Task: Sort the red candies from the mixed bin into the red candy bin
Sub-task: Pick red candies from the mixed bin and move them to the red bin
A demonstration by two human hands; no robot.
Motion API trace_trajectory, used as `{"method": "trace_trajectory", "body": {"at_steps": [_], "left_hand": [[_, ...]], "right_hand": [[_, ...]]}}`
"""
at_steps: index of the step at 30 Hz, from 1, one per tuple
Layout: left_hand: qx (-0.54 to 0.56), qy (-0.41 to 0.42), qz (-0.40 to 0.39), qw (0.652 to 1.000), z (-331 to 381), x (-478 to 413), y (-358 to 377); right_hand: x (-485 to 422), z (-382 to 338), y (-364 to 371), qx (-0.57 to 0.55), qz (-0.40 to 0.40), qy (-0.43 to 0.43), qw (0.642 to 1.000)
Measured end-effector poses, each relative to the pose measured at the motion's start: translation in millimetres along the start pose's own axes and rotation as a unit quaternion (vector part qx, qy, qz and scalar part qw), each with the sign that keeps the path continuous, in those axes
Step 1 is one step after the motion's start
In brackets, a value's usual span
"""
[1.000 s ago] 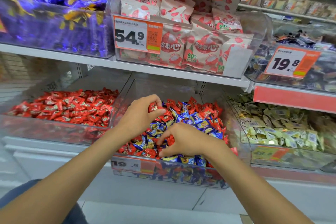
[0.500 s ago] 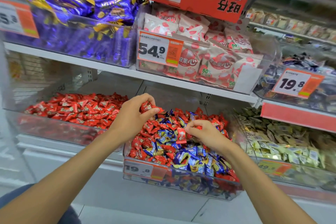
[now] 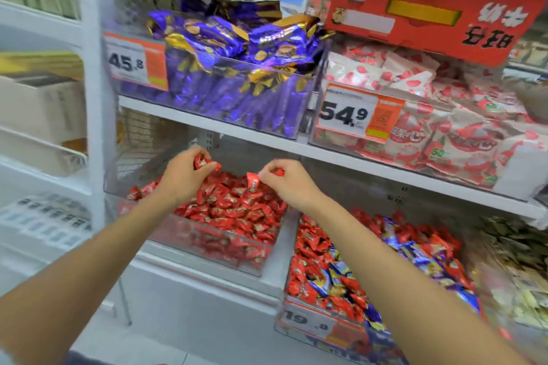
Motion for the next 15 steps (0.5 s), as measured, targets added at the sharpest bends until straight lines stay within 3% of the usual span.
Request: {"method": "trace_trajectory", "body": {"at_steps": [5, 10, 13, 15], "left_hand": [[-0.070, -0.019, -0.072, 0.995, -47.3, -10.3, 10.1], [0.015, 0.042, -0.065, 0.997, 26.7, 36.4, 17.7], [0.094, 0.065, -0.179, 0.977, 74.2, 81.3, 56.3], [0.117, 0.056, -0.266, 0.955, 86.9, 109.4, 85.5]], "right_hand": [[-7.8, 7.2, 41.4, 0.109, -0.129, 0.008, 0.986], [22.5, 5.4, -31.1, 0.163, -0.041, -0.096, 0.981], [63.8, 25.2, -86.4, 0.154, -0.035, -0.071, 0.985], [94.6, 40.5, -102.7, 0.153, -0.104, -0.040, 0.982]]}}
Point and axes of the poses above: each hand's wrist, its own x-axis away from the middle knuckle, its own y-axis out of the palm, z = x × y, the point moved 7 cm from there along -x, towards the middle knuckle, and after that the axes turned 15 degrees about z, right-handed, at the moved point
